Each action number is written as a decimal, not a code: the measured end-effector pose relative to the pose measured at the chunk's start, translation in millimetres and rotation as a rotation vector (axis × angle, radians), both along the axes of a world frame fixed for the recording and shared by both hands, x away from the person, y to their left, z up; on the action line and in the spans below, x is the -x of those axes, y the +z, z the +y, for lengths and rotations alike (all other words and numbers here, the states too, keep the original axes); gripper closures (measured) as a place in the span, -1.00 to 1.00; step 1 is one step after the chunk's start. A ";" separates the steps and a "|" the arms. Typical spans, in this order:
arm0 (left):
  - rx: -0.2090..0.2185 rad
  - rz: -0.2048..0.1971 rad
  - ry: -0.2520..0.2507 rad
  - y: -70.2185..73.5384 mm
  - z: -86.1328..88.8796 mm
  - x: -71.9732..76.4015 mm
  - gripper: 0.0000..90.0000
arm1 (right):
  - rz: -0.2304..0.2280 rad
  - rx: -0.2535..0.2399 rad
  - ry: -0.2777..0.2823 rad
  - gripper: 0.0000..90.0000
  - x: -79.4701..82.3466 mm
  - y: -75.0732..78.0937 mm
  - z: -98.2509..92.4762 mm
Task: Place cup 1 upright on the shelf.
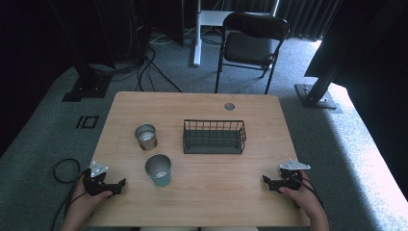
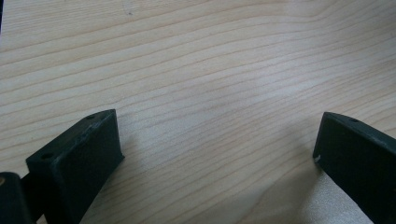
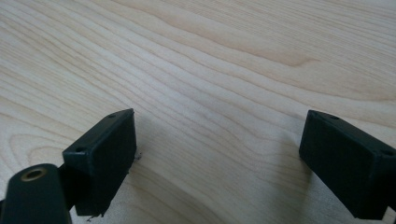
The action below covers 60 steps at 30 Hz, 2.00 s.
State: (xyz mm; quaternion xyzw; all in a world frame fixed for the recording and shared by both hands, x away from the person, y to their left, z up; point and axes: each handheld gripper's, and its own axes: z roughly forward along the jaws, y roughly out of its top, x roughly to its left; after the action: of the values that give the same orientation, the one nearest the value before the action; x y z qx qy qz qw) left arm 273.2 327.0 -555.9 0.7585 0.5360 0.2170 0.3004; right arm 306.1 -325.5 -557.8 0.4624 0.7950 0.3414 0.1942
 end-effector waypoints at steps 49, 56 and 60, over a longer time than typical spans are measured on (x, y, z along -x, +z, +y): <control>0.001 0.000 0.000 0.0 -0.1 -0.1 -0.97 | -0.054 -0.058 0.203 -0.76 -8.1 16.8 58.9; 0.001 0.000 0.000 0.0 0.0 -0.1 -0.97 | -0.050 -0.055 0.269 -0.76 -11.5 17.6 79.4; 0.000 0.000 0.000 0.0 0.0 -0.1 -0.97 | -0.057 -0.070 0.291 -0.76 -13.0 18.2 89.0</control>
State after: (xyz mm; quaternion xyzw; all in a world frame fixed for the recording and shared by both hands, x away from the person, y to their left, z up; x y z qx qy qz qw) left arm 273.3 327.0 -555.9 0.7587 0.5359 0.2169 0.3002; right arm 319.1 -236.6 -539.6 0.3391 0.8354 0.4061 0.1490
